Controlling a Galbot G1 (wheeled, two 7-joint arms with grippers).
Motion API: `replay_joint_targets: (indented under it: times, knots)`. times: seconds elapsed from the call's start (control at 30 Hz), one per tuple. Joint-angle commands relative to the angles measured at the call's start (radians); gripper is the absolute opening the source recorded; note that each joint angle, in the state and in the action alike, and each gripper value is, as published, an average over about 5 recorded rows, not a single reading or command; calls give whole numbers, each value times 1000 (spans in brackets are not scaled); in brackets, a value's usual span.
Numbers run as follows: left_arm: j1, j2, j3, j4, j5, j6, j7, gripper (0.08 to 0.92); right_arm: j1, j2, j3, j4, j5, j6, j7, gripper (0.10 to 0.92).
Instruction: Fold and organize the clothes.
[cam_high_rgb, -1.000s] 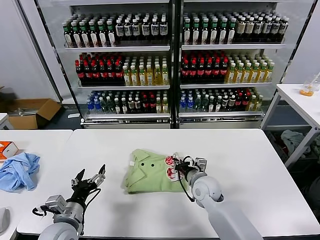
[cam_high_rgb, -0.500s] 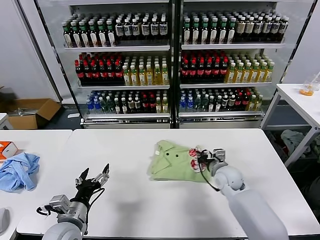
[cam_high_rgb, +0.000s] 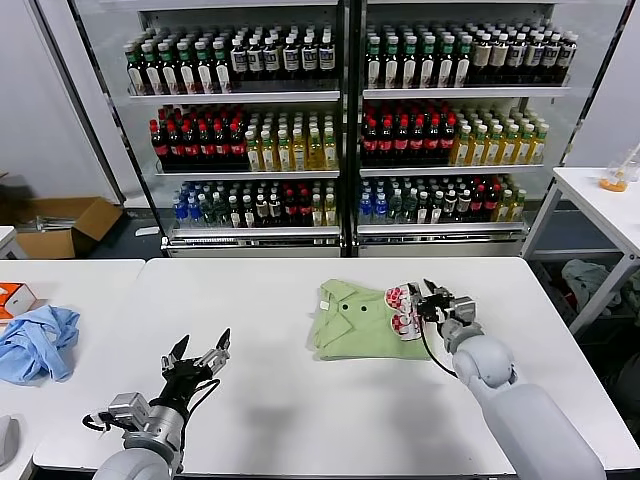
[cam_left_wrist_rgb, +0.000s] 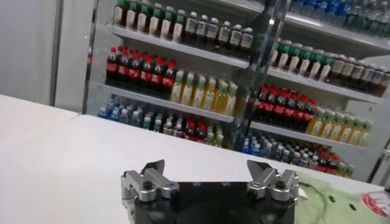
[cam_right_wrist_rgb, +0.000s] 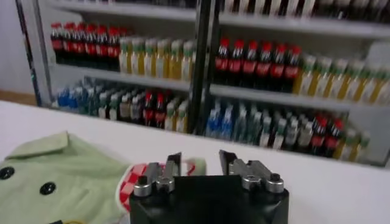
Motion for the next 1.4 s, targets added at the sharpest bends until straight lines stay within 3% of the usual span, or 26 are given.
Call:
replay_joint_targets:
  times: [0.03, 0.2, 0.43, 0.97, 1.4]
  knots:
    - [13, 9, 15, -34, 40, -7, 14, 823, -401, -44, 237, 296, -143, 297, 51, 521]
    - [23, 17, 28, -61, 56, -6, 18, 823, -678, -50, 443, 518, -71, 239, 43, 659]
    - [38, 12, 39, -76, 117, -9, 27, 823, -870, -45, 579, 623, 4, 195, 1, 814]
    - [82, -57, 47, -125, 197, -12, 29, 823, -895, -53, 598, 642, -18, 234, 5, 823]
    - [102, -39, 17, -141, 206, -17, 43, 823, -858, -73, 570, 644, -94, 217, 83, 823]
